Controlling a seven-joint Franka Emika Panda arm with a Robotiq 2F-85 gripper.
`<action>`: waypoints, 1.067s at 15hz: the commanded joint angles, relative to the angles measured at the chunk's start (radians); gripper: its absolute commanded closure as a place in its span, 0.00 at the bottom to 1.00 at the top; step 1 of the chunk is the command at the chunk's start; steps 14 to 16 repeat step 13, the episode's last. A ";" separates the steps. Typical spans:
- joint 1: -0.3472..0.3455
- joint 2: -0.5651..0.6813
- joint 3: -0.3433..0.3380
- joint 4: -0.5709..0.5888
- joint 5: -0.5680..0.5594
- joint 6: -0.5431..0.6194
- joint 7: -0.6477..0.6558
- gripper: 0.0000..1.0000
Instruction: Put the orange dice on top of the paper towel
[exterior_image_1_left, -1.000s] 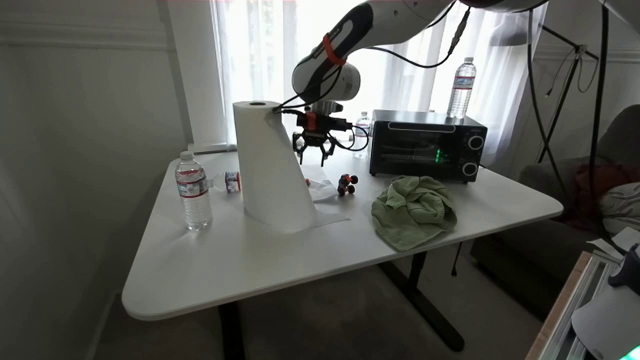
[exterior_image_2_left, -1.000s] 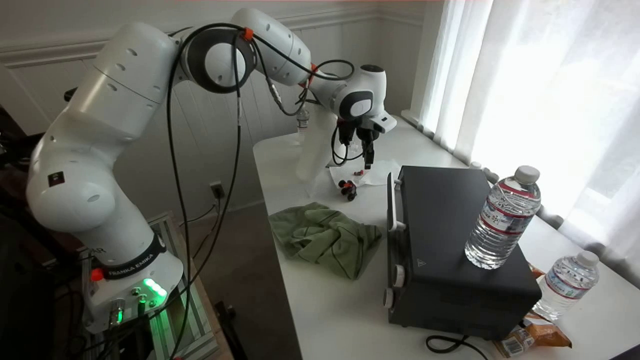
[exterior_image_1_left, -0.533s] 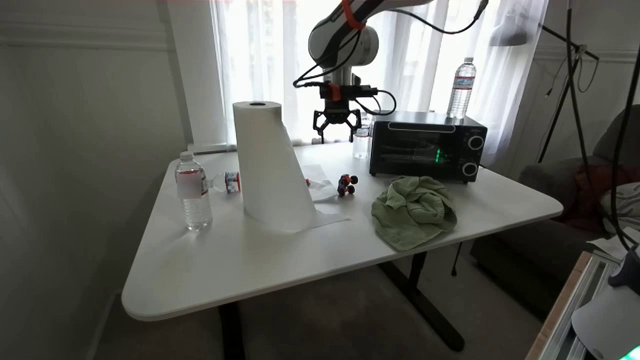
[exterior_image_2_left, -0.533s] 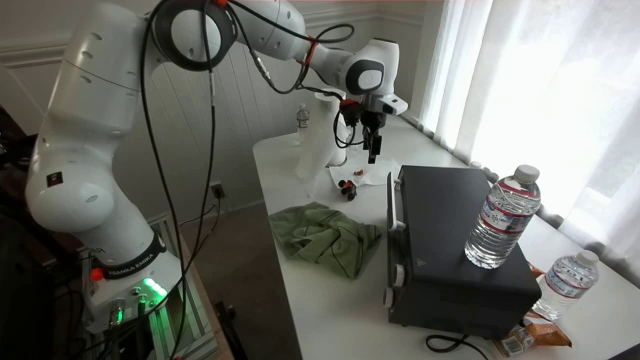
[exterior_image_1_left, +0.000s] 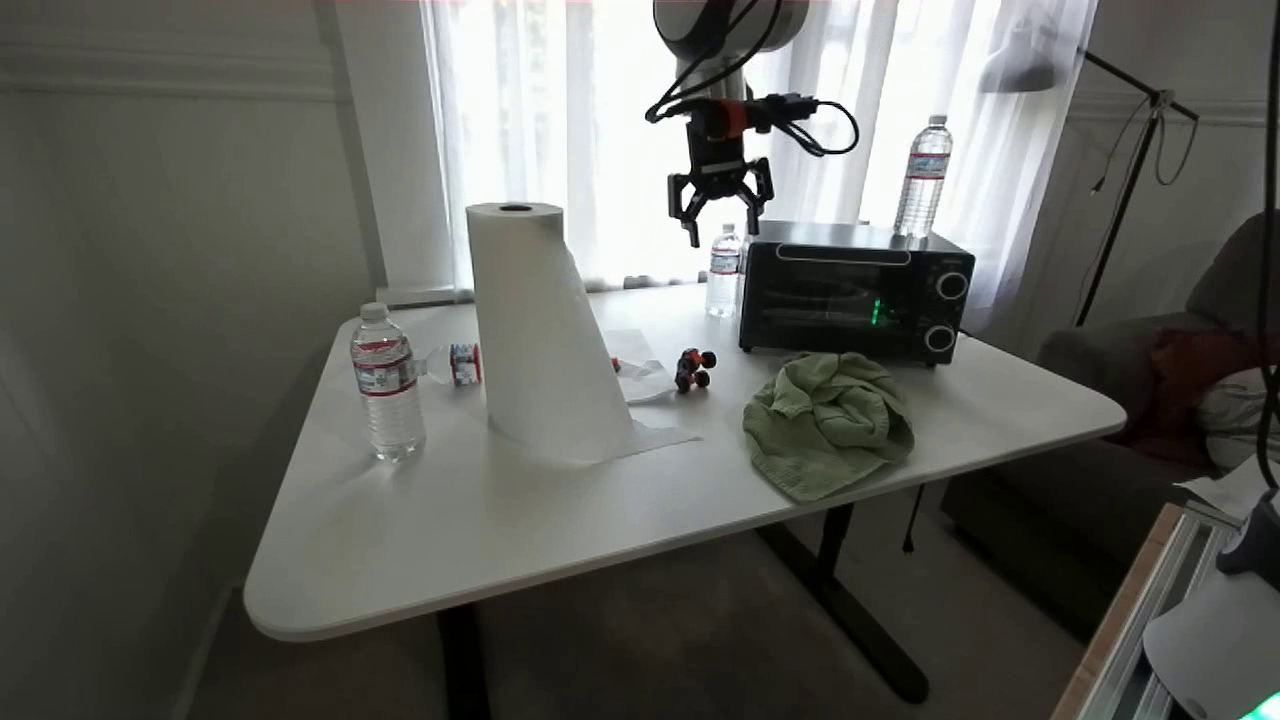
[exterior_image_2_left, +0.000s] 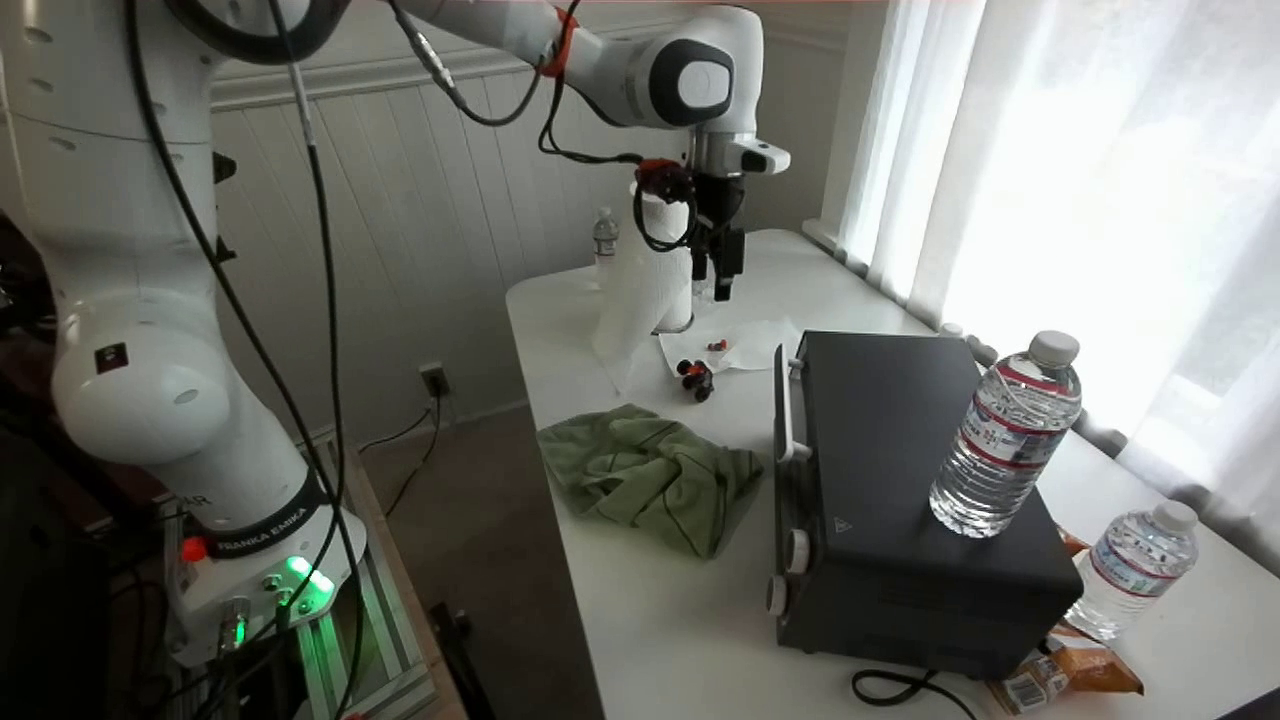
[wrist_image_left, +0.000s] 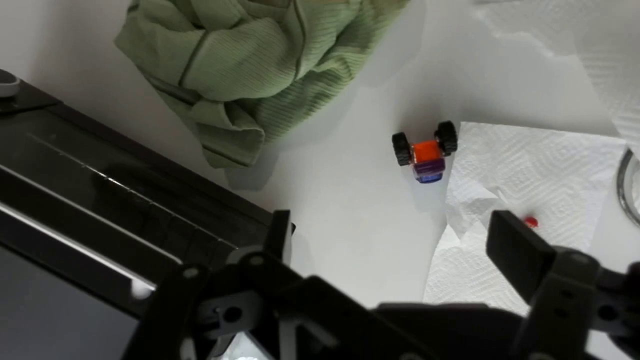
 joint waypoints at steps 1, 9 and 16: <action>-0.033 -0.186 0.020 -0.182 -0.033 0.021 -0.092 0.00; -0.110 -0.311 0.022 -0.265 0.014 0.000 -0.241 0.00; -0.118 -0.348 0.024 -0.301 0.025 0.005 -0.263 0.00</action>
